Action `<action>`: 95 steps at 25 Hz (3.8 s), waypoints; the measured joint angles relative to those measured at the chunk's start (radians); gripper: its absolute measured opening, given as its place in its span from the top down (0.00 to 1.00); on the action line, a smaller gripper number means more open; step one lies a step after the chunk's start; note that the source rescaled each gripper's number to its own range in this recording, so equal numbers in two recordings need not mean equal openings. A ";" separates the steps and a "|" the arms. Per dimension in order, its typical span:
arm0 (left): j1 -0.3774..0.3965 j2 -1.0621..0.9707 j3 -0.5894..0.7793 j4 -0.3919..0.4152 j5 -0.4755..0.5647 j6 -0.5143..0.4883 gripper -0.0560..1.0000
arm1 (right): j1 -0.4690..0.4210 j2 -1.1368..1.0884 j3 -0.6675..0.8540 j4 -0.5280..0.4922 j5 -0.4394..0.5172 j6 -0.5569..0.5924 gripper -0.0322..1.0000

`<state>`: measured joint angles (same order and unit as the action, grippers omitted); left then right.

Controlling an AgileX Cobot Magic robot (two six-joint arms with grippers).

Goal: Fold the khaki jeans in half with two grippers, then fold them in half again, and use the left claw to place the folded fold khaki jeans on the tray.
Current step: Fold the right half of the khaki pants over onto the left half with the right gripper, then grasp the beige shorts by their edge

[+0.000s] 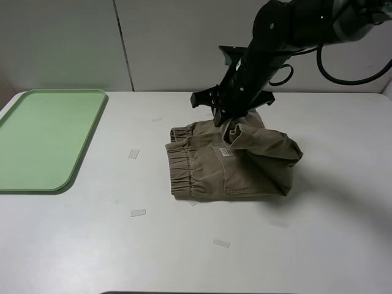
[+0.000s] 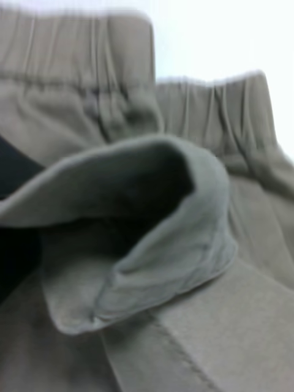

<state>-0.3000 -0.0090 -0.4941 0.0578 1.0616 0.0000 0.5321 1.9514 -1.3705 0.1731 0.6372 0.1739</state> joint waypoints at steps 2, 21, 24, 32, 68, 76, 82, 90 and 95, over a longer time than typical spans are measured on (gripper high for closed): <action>0.000 0.000 0.000 0.001 0.000 0.000 0.16 | 0.020 0.000 0.000 0.035 -0.007 0.000 0.93; 0.000 0.000 0.000 0.048 0.000 0.046 0.16 | 0.065 0.000 0.000 0.105 -0.061 -0.072 0.02; 0.000 0.000 0.000 0.050 0.000 0.046 0.16 | 0.065 0.000 0.000 0.100 -0.061 -0.074 0.00; 0.000 0.000 0.000 0.051 0.000 0.049 0.16 | 0.042 0.000 0.000 0.000 -0.050 -0.150 0.00; 0.000 0.000 0.000 0.051 0.001 0.049 0.16 | -0.643 -1.061 0.682 -0.205 -0.079 -0.212 0.00; 0.000 0.000 0.000 0.051 0.001 0.049 0.16 | -0.643 -1.464 0.683 -0.204 0.119 -0.206 0.00; 0.000 0.000 0.000 0.051 0.001 0.049 0.16 | -0.615 -1.690 0.686 -0.182 0.245 -0.206 0.00; 0.000 0.000 0.000 0.051 0.001 0.049 0.16 | -0.574 -1.866 0.686 -0.173 0.311 -0.205 0.00; 0.000 0.000 0.000 0.051 0.001 0.049 0.16 | -0.574 -1.946 0.687 -0.136 0.327 -0.203 0.00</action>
<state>-0.3000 -0.0090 -0.4941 0.1090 1.0626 0.0492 -0.0422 0.0054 -0.6837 0.0368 0.9647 -0.0287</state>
